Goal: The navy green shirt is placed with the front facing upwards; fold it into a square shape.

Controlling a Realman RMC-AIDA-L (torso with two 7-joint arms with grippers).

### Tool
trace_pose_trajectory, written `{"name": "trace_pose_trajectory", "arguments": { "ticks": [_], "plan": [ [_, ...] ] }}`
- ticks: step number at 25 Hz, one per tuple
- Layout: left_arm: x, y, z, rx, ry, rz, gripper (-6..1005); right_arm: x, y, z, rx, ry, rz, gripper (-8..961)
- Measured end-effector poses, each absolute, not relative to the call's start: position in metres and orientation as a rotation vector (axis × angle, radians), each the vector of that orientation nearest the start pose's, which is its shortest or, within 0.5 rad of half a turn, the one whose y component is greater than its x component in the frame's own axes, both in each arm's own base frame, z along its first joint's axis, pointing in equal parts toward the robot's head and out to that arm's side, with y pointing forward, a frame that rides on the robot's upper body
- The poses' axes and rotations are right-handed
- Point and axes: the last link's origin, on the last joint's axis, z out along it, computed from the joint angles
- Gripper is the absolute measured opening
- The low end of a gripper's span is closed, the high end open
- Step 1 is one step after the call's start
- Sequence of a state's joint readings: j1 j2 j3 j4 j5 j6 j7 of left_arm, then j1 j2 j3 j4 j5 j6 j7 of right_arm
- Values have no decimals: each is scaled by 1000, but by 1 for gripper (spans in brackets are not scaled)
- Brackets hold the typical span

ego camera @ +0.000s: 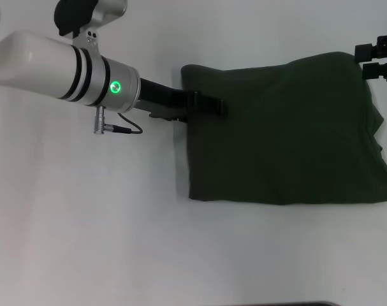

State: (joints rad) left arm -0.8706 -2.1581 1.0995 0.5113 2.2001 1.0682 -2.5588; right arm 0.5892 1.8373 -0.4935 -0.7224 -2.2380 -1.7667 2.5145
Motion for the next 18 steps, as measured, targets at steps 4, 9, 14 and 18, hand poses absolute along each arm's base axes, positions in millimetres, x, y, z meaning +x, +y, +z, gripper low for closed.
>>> {"name": "trace_pose_trajectory", "arguments": {
  "ticks": [4, 9, 14, 18],
  "plan": [
    [-179, 387, -108, -2443, -1708, -148, 881, 292, 343, 117, -2200, 1993, 600, 623],
    [-179, 386, -106, -2463, -1700, -133, 880, 292, 343, 117, -2203, 1990, 601, 623],
    [-178, 386, -106, -2467, -1700, -130, 708, 293, 343, 117, -2201, 1990, 602, 623],
    [-178, 386, -106, -2471, -1701, -128, 500, 293, 343, 117, -2198, 1990, 602, 623]
  ]
}}
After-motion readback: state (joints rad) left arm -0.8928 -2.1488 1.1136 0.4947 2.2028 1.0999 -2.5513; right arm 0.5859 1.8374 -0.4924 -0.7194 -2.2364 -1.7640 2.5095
